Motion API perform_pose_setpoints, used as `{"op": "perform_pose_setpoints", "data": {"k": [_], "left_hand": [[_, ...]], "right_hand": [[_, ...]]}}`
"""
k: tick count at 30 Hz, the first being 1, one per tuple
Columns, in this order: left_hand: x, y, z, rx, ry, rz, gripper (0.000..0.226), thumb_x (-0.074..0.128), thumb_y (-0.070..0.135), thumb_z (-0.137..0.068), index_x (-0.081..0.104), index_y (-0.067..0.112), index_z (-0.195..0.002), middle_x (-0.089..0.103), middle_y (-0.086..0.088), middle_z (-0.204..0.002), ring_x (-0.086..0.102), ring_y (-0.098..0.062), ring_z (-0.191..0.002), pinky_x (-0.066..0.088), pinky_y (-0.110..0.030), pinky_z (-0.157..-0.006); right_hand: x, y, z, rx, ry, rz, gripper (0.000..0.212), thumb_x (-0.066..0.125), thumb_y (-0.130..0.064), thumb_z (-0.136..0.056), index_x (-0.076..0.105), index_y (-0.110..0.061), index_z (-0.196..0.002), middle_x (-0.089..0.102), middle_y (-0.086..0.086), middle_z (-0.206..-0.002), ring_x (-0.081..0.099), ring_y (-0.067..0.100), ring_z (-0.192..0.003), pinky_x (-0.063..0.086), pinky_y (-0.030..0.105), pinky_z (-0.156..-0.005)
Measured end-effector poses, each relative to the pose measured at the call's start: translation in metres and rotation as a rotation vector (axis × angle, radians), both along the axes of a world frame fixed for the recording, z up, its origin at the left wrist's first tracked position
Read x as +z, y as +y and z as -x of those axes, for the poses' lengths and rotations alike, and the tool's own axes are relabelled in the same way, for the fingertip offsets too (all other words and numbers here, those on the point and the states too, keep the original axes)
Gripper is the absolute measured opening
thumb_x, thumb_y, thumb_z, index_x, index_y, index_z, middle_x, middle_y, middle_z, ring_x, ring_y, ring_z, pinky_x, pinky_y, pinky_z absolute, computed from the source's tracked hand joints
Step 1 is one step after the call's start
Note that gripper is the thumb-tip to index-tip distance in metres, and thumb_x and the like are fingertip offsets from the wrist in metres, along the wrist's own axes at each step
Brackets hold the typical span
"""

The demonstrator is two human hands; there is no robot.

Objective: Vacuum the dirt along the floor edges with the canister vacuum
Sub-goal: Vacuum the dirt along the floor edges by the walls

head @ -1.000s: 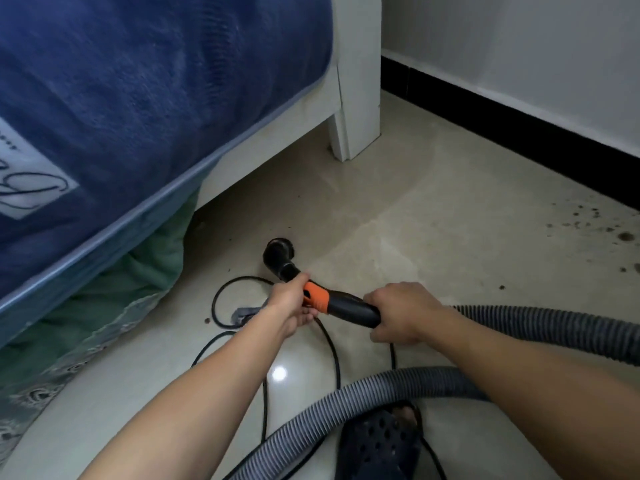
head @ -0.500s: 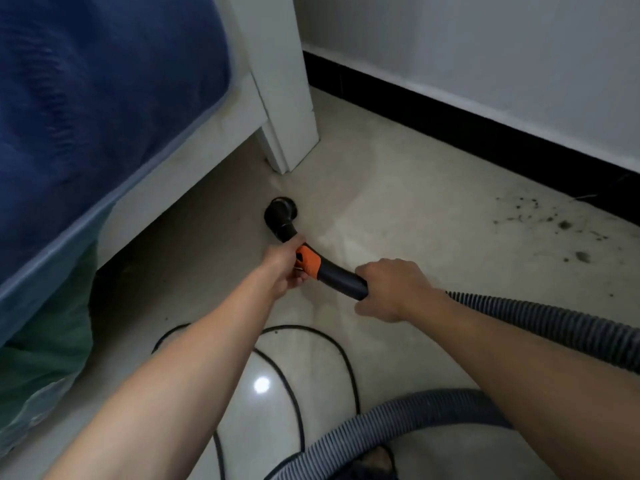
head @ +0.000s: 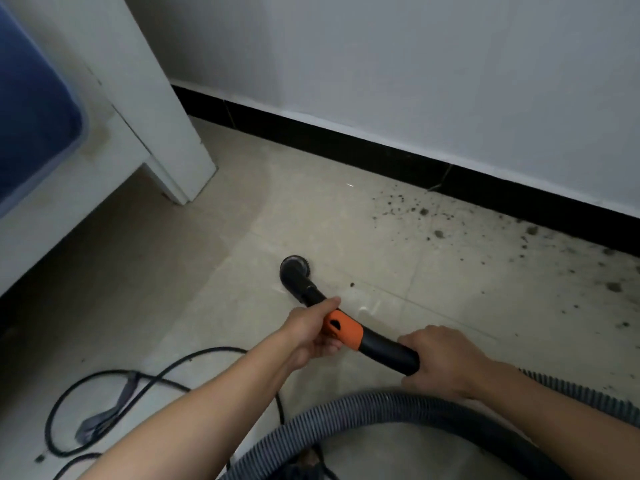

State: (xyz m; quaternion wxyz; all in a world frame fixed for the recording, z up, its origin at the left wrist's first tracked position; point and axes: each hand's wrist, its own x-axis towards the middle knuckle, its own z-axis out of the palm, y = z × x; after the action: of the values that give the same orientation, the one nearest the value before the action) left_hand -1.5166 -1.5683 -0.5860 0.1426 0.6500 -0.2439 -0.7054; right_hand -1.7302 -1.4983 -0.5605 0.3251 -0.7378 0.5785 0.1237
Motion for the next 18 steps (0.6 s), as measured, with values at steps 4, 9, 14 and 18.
{"op": "perform_pose_setpoints", "data": {"k": [4,9,14,18], "left_hand": [[-0.003,0.024,0.042,-0.053,0.086,-0.046,0.037,0.066,0.039,-0.088,0.053,0.005,-0.095,0.062,-0.009,-0.057,0.058,-0.021,-0.044,0.05,-0.027,-0.042],[0.002,0.04,0.102,-0.106,0.124,-0.075,0.039,0.066,0.04,-0.088,0.053,0.006,-0.101,0.062,-0.011,-0.066,0.059,-0.02,-0.042,0.051,-0.026,-0.042],[0.009,0.054,0.127,-0.156,0.156,-0.072,0.042,0.063,0.047,-0.088,0.056,0.006,-0.095,0.062,-0.011,-0.069,0.062,-0.022,-0.051,0.052,-0.028,-0.047],[0.016,0.054,0.12,-0.111,0.109,-0.022,0.046,0.056,0.054,-0.09,0.059,0.008,-0.094,0.065,-0.012,-0.077,0.064,-0.025,-0.062,0.053,-0.029,-0.053]], "right_hand": [[0.002,0.025,0.047,-0.023,0.01,-0.054,0.021,0.065,-0.047,-0.069,0.055,-0.028,-0.073,0.055,-0.008,-0.064,0.051,0.005,-0.057,0.035,0.018,-0.051],[0.008,0.05,0.106,-0.078,0.068,-0.082,0.025,0.064,-0.049,-0.065,0.05,-0.028,-0.069,0.053,-0.007,-0.063,0.049,0.006,-0.054,0.033,0.019,-0.05],[0.016,0.061,0.132,-0.09,0.1,-0.112,0.021,0.066,-0.047,-0.071,0.052,-0.032,-0.073,0.055,-0.009,-0.066,0.049,0.004,-0.055,0.034,0.018,-0.051],[0.014,0.047,0.12,-0.048,0.13,-0.079,0.021,0.065,-0.044,-0.076,0.054,-0.031,-0.088,0.053,-0.011,-0.073,0.054,0.01,-0.066,0.034,0.02,-0.052]]}}
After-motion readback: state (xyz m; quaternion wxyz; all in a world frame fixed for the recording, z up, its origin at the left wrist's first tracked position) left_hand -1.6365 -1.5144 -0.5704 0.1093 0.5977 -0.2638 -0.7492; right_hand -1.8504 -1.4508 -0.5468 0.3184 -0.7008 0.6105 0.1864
